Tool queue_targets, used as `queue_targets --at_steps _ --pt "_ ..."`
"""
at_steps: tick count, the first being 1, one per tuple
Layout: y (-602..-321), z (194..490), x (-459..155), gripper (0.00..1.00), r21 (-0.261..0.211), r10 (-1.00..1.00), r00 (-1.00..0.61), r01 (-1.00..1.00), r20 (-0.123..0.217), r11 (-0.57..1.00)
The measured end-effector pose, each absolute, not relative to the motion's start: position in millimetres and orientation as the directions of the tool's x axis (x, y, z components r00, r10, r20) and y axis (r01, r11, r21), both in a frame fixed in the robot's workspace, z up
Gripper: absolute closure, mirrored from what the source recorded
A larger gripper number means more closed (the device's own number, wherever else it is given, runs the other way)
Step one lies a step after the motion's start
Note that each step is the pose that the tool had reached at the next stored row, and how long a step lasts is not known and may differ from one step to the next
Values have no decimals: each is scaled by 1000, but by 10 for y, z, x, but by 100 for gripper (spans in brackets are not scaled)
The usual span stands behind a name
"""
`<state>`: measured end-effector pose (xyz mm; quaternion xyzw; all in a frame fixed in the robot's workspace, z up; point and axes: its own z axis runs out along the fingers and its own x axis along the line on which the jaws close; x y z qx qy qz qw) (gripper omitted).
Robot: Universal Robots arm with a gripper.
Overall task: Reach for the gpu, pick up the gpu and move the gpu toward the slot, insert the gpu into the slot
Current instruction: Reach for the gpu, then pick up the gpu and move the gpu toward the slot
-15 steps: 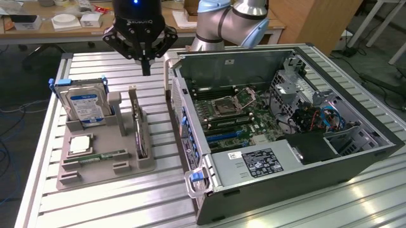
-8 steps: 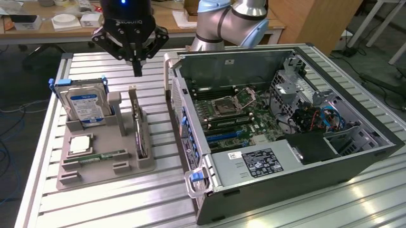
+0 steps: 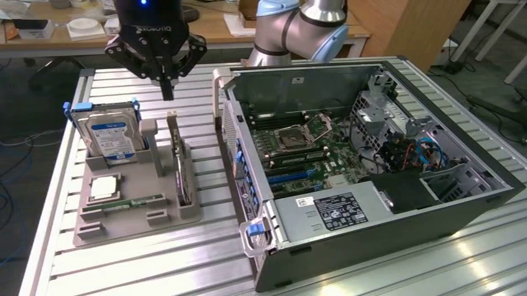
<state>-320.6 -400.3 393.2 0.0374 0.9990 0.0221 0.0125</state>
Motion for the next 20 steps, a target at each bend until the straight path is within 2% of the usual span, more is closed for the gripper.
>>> queue_targets --at_steps 17,19,20 --pt "-4003 3932 -3267 90 45 75 -997 74 -23 996" --pt "-4003 3932 -3267 89 45 75 -997 74 -23 996" --pt "-4003 3932 -3267 84 45 75 -997 74 -23 996"
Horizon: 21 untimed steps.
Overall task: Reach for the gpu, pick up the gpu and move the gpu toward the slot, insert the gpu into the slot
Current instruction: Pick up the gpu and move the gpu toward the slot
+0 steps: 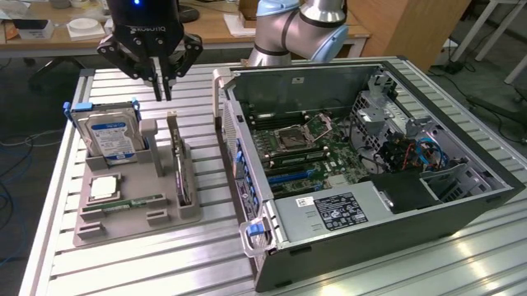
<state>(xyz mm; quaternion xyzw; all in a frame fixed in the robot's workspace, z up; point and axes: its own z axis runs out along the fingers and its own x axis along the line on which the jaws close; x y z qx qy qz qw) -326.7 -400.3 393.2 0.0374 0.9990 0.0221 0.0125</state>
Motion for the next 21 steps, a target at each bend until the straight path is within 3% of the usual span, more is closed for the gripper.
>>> queue_targets --at_steps 1,3,6,7,9,12,13,21 --pt "-4003 3932 -3267 77 45 75 -997 74 -23 996" --pt "-4003 3932 -3267 77 45 75 -997 74 -23 996" --pt "-4003 3932 -3267 59 45 75 -997 74 -23 996" --pt "-4003 3932 -3267 59 45 75 -997 74 -23 996" --pt "-4003 3932 -3267 47 45 75 -997 74 -23 996" --pt "-4003 3932 -3267 42 45 75 -997 74 -23 996" --pt "-4003 3931 -3267 35 45 75 -997 74 -23 996" --pt "-3999 3918 -3266 35 45 61 -998 60 -23 997"
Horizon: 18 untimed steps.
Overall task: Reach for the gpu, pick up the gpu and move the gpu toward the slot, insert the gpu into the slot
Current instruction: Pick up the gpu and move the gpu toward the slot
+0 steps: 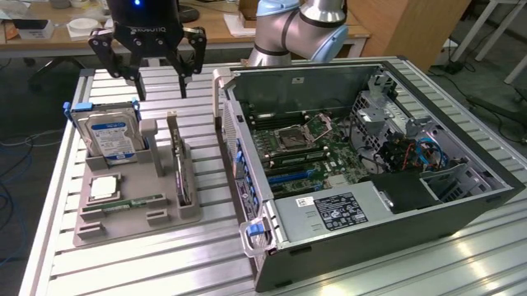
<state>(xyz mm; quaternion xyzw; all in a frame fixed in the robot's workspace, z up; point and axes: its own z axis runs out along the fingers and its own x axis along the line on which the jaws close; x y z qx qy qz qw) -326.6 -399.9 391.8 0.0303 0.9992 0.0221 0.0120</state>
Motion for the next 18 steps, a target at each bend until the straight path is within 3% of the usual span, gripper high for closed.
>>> queue_targets --at_steps 18 --pt "-3998 3613 -3266 35 45 5 -1000 4 -23 999"
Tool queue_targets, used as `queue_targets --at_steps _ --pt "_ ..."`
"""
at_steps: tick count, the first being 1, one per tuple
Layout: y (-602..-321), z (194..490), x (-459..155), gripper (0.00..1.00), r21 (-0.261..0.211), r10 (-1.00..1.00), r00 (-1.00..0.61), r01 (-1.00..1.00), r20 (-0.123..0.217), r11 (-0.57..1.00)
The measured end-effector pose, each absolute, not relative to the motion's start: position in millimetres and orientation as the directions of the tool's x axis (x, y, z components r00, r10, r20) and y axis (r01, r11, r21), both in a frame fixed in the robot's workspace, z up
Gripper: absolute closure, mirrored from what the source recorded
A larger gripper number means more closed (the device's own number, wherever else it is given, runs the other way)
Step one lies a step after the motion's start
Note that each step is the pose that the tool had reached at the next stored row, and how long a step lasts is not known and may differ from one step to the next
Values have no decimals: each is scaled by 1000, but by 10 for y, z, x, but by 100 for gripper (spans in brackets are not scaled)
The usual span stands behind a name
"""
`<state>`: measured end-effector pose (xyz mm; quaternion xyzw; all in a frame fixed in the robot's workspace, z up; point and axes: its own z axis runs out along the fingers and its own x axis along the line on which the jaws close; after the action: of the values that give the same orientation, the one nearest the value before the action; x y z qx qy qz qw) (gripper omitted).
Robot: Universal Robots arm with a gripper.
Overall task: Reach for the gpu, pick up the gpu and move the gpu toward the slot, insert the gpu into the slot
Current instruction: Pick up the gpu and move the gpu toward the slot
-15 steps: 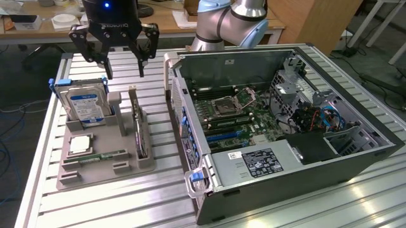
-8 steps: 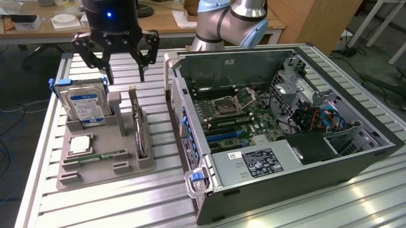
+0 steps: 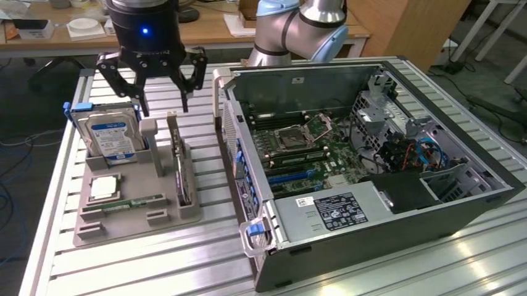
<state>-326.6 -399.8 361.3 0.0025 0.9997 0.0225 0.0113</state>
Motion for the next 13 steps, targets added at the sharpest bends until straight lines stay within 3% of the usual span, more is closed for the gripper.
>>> queue_targets --at_steps 13 --pt "-4001 3502 -3266 35 45 -48 -999 -49 -22 998"
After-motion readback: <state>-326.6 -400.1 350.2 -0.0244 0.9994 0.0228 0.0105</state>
